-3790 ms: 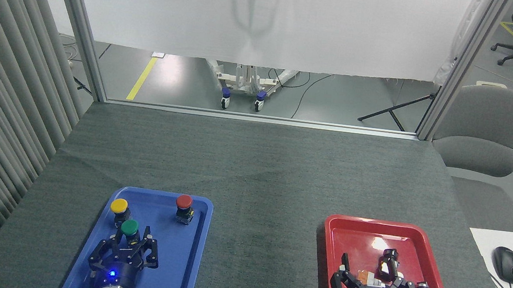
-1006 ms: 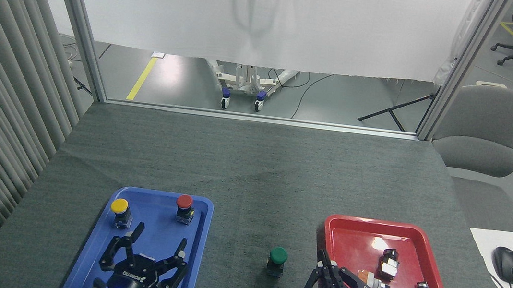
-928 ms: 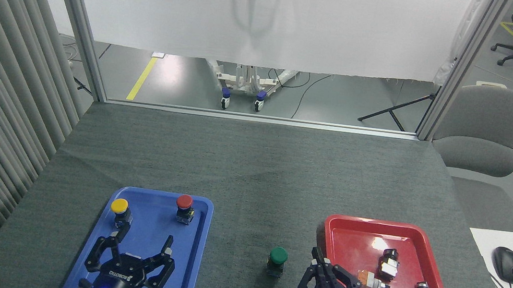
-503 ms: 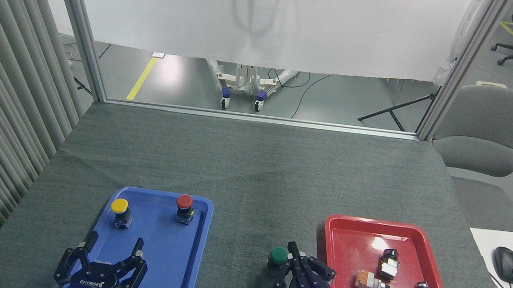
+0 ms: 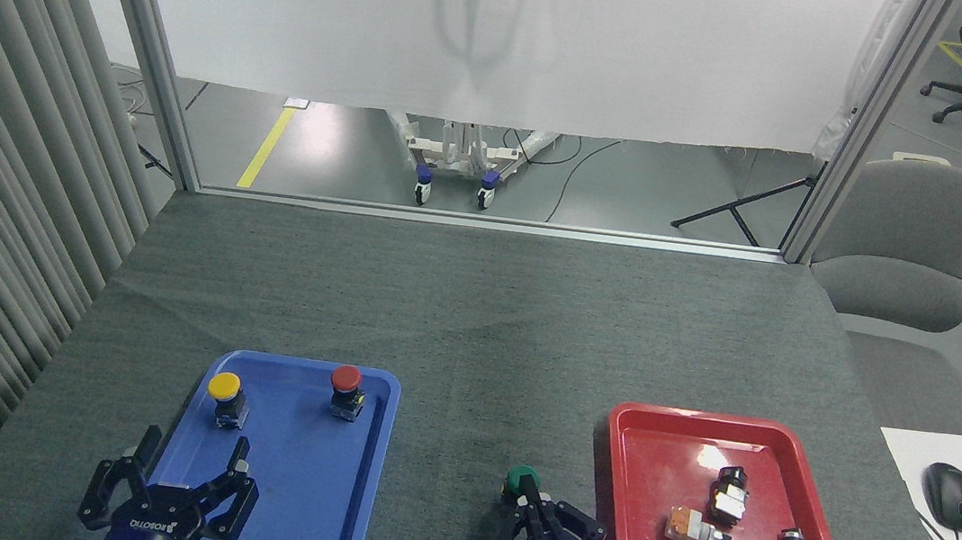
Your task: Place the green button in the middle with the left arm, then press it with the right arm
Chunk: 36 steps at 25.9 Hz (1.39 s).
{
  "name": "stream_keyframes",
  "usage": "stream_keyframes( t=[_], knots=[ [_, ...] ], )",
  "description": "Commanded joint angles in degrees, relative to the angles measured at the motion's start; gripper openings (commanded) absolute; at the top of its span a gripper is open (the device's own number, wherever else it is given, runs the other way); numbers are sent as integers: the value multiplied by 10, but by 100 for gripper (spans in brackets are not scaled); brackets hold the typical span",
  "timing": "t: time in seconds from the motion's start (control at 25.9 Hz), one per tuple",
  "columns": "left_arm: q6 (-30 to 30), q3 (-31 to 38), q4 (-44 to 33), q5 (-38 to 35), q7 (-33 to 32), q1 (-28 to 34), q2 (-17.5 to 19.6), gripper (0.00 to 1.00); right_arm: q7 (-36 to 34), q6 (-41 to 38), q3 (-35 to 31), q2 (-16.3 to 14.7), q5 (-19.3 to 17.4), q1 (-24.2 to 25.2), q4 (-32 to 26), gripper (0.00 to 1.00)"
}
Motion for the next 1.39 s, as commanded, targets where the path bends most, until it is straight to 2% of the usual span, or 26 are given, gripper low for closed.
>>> stream_keyframes(
  t=[0.0,0.19,0.31,0.5,0.62,0.66,0.73,0.77,0.85,0.93,0.97,1.12,1.35],
  knots=[
    [14,1,-1,1,-7,-4,1,100,7,4,0,-1,0,0,8,0],
    [6,0,2,2,-4,-2,-7,100,5,2,-5,1,-6,0,-16,0],
    [11,0,-1,3,-5,-3,7,100,2,3,-6,3,-9,-1,-26,0],
    [14,6,0,6,-8,-4,9,100,-8,3,-8,3,-10,0,-31,0],
    [14,16,-1,6,-8,-1,8,100,-11,3,-16,-4,-25,3,-43,0],
    [11,21,0,7,-7,0,8,100,-11,3,-30,-4,-30,4,-49,4],
    [10,24,0,7,-8,1,8,100,-16,3,-54,-3,-30,6,-52,19],
    [9,24,0,8,-8,1,8,100,-21,3,-61,-4,-30,7,-53,32],
    [9,24,1,8,-6,4,8,100,-35,3,-81,-4,-30,8,-53,72],
    [8,24,3,8,-5,3,7,100,-57,2,-107,-4,-30,11,-53,97],
    [8,24,5,9,-6,1,7,100,-68,-2,-117,-5,-31,13,-54,100],
    [8,24,6,9,-10,-3,8,100,-76,-7,-139,-37,-32,34,-79,100],
    [9,24,8,10,-8,-6,8,100,-78,-1,-160,-40,-31,78,-120,100]
  ],
)
